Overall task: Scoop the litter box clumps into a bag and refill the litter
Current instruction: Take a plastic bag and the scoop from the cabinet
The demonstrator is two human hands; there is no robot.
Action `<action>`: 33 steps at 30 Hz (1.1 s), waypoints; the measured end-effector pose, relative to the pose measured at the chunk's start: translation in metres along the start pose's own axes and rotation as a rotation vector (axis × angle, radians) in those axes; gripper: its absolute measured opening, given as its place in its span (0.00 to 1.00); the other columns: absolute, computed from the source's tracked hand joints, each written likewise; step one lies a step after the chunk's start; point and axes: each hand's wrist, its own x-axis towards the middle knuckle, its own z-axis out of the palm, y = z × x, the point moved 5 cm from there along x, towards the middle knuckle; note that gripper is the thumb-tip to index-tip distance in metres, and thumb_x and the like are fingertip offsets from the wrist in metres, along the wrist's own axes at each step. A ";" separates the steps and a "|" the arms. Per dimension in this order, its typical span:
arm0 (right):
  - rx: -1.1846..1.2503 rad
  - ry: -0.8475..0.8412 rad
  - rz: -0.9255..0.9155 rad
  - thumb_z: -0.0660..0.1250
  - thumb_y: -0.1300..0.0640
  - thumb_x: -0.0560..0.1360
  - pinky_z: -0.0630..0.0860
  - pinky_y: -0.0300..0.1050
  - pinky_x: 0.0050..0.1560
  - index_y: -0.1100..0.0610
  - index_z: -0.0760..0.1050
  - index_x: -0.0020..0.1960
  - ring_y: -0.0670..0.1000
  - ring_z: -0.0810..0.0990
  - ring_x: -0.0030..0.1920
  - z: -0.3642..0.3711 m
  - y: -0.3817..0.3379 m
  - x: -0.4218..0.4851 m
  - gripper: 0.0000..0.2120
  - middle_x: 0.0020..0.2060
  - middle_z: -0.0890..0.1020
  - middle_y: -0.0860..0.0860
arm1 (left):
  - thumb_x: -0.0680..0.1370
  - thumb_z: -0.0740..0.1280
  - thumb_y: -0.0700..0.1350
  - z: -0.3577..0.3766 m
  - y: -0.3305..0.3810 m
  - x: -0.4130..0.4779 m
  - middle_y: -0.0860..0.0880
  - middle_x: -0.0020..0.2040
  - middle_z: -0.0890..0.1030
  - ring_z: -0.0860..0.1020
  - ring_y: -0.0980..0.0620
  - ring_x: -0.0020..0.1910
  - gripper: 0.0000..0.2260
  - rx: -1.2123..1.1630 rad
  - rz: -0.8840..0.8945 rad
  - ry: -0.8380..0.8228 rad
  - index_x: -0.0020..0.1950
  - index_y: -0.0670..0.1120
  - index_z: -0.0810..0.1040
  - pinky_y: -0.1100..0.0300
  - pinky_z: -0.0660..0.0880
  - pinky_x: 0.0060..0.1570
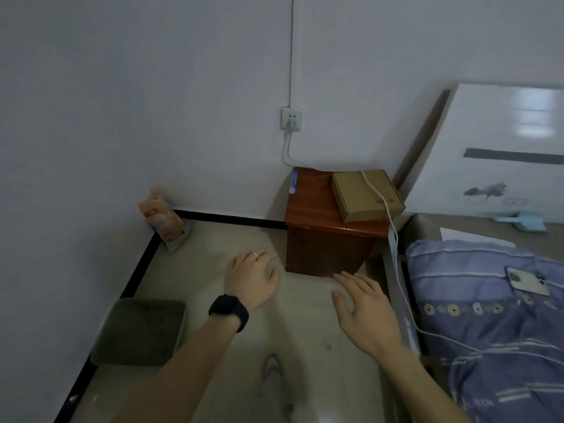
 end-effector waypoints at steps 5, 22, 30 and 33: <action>0.027 -0.197 0.076 0.58 0.44 0.81 0.65 0.47 0.71 0.49 0.71 0.72 0.48 0.67 0.72 0.077 0.017 0.092 0.22 0.69 0.75 0.46 | 0.77 0.58 0.57 0.066 -0.041 0.092 0.53 0.65 0.76 0.72 0.50 0.64 0.19 0.012 -0.078 -0.206 0.67 0.56 0.74 0.54 0.65 0.63; -0.306 0.029 -0.006 0.54 0.44 0.80 0.45 0.63 0.76 0.52 0.46 0.81 0.55 0.41 0.80 0.435 0.193 0.294 0.33 0.80 0.43 0.54 | 0.78 0.60 0.62 0.447 -0.167 0.273 0.48 0.73 0.66 0.70 0.46 0.68 0.29 -0.481 -0.278 -0.183 0.76 0.57 0.57 0.52 0.72 0.62; -0.463 0.426 -0.226 0.58 0.40 0.80 0.45 0.71 0.74 0.52 0.42 0.81 0.56 0.37 0.79 0.499 0.254 0.339 0.39 0.79 0.37 0.54 | 0.80 0.61 0.60 0.516 -0.144 0.303 0.71 0.63 0.71 0.71 0.70 0.61 0.24 -0.819 -0.174 0.296 0.74 0.64 0.59 0.71 0.69 0.51; -0.472 0.516 -0.270 0.58 0.40 0.80 0.38 0.68 0.73 0.51 0.38 0.80 0.54 0.32 0.77 0.507 0.259 0.348 0.40 0.78 0.32 0.52 | 0.79 0.60 0.62 0.538 -0.137 0.298 0.59 0.67 0.72 0.67 0.72 0.59 0.27 -0.810 -0.225 0.361 0.76 0.62 0.57 0.77 0.66 0.50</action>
